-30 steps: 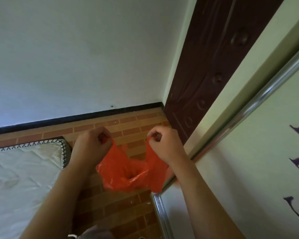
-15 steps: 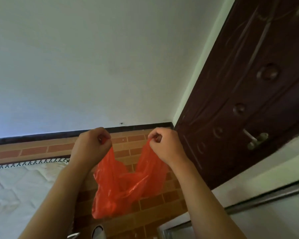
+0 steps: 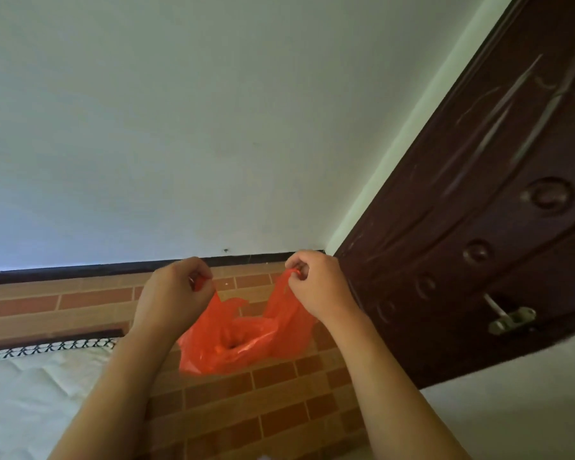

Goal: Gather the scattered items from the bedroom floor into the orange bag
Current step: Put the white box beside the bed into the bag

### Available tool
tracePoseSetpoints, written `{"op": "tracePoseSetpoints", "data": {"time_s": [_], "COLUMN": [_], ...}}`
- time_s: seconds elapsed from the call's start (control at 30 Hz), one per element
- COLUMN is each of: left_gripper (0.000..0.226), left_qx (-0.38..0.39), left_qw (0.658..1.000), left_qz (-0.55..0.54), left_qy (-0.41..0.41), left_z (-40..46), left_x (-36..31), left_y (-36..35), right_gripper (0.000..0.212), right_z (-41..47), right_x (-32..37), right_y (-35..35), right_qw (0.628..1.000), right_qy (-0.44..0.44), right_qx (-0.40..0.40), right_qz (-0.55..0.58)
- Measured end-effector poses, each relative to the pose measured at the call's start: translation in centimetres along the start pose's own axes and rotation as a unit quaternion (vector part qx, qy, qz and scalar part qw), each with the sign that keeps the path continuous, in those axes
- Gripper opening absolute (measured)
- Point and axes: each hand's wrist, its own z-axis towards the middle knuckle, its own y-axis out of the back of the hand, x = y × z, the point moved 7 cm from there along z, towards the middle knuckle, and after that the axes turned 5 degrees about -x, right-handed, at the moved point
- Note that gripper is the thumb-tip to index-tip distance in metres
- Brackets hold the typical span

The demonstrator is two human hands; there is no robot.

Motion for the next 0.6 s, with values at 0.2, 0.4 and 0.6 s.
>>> {"op": "tracePoseSetpoints", "data": {"time_s": [0.2, 0.4, 0.6], "left_gripper": [0.017, 0.018, 0.019], "left_qx": [-0.025, -0.061, -0.122], "left_qw": [0.999, 0.995, 0.985], "left_qz": [-0.020, -0.010, 0.015], "left_qy": [0.040, 0.078, 0.123], "left_z": [5.6, 11.3, 18.1], "left_x": [2.7, 4.4, 5.2], "left_y": [0.5, 0.3, -0.1], "right_gripper": [0.018, 0.019, 0.019], "right_z": [6.5, 14.6, 23.7], "right_x": [1.8, 1.8, 2.0], "right_y": [-2.7, -5.4, -8.2], "right_qw": [1.000, 0.998, 0.990], "right_qy": [0.022, 0.048, 0.092], "right_qx": [0.016, 0.022, 0.048], "right_qz": [0.006, 0.041, 0.093]}}
